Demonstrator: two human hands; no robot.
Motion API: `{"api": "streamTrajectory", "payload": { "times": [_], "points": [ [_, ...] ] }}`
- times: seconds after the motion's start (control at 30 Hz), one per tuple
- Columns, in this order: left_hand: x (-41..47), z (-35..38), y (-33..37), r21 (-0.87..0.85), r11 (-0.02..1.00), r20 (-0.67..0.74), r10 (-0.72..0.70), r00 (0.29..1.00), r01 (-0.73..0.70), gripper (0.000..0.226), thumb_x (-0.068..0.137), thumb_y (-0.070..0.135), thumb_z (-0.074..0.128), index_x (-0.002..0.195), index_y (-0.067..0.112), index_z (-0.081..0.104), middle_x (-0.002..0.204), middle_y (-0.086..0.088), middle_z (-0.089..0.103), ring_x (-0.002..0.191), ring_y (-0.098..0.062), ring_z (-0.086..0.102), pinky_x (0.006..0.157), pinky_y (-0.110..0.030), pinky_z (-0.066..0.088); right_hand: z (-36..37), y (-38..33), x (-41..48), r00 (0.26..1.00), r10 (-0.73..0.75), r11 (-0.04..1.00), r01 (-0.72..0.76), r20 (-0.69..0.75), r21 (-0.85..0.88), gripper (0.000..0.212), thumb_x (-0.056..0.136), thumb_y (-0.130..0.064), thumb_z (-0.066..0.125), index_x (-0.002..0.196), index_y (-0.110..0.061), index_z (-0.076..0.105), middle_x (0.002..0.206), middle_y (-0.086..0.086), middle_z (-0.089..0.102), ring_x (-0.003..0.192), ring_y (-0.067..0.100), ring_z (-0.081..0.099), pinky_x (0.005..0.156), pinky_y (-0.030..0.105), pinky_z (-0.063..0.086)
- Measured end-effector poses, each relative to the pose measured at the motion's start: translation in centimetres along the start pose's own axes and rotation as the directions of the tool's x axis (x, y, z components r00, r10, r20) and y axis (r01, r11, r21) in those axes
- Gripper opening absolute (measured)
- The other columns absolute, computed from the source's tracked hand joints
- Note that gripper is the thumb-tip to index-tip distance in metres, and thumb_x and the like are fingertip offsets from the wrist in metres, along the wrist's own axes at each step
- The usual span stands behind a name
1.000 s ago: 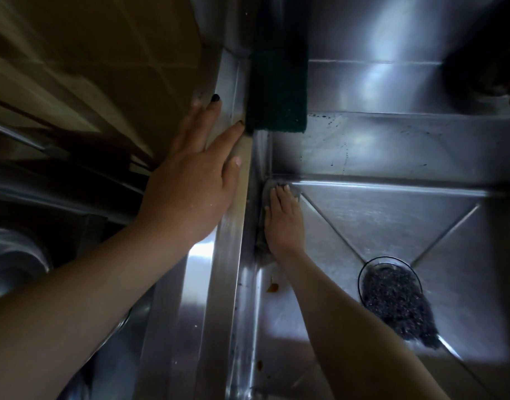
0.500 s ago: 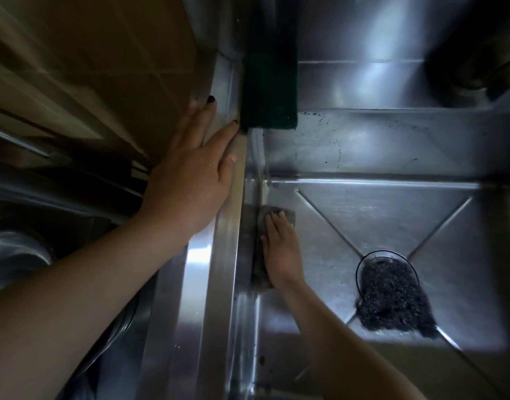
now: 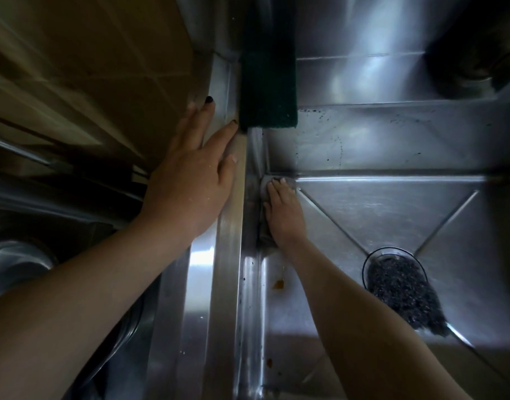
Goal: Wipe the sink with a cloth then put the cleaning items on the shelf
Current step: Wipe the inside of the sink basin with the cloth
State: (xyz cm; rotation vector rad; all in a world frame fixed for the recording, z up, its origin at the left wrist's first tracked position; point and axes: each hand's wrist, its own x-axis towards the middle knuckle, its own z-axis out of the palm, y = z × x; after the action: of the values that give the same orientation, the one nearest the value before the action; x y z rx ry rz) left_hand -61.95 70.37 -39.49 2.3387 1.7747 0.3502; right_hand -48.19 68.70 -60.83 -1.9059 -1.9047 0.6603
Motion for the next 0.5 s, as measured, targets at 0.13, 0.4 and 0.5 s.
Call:
{"api": "streamTrajectory", "payload": {
  "times": [0.13,0.4,0.5],
  "points": [
    [0.0,0.0,0.0,0.005,1.000,-0.005,0.016,1.000,-0.016,0.044,0.095,0.025,0.041,0.138,0.017,0.040,0.154,-0.008,0.019,0.143,-0.025,0.008,0.112,-0.031,0.009,0.6,-0.3,-1.4,0.999,0.045,0.999,-0.045,-0.003,0.001,0.051,0.096,-0.017,0.042,0.144,-0.003,0.030,0.152,0.014,0.028,0.144,0.024,0.017,0.117,0.030,0.004],
    [0.0,-0.1,0.0,0.012,1.000,0.012,-0.004,1.000,0.004,0.045,0.095,0.028,0.039,0.139,0.020,0.038,0.155,-0.003,0.015,0.143,-0.021,0.005,0.110,-0.030,0.009,0.6,-1.3,-9.6,0.998,0.044,0.999,-0.043,0.042,-0.027,0.047,0.075,-0.003,0.072,0.119,0.007,0.059,0.124,0.022,0.060,0.117,0.040,0.055,0.095,0.057,0.040],
    [0.0,-0.1,0.1,0.003,1.000,0.013,-0.002,1.000,0.002,0.045,0.095,0.027,0.040,0.139,0.021,0.038,0.155,-0.004,0.016,0.143,-0.021,0.005,0.110,-0.028,0.008,0.6,-1.0,-9.1,0.999,0.022,0.999,-0.020,0.030,-0.038,0.045,0.077,-0.004,0.071,0.120,0.007,0.058,0.125,0.023,0.058,0.119,0.041,0.053,0.098,0.055,0.039]
  ]
}}
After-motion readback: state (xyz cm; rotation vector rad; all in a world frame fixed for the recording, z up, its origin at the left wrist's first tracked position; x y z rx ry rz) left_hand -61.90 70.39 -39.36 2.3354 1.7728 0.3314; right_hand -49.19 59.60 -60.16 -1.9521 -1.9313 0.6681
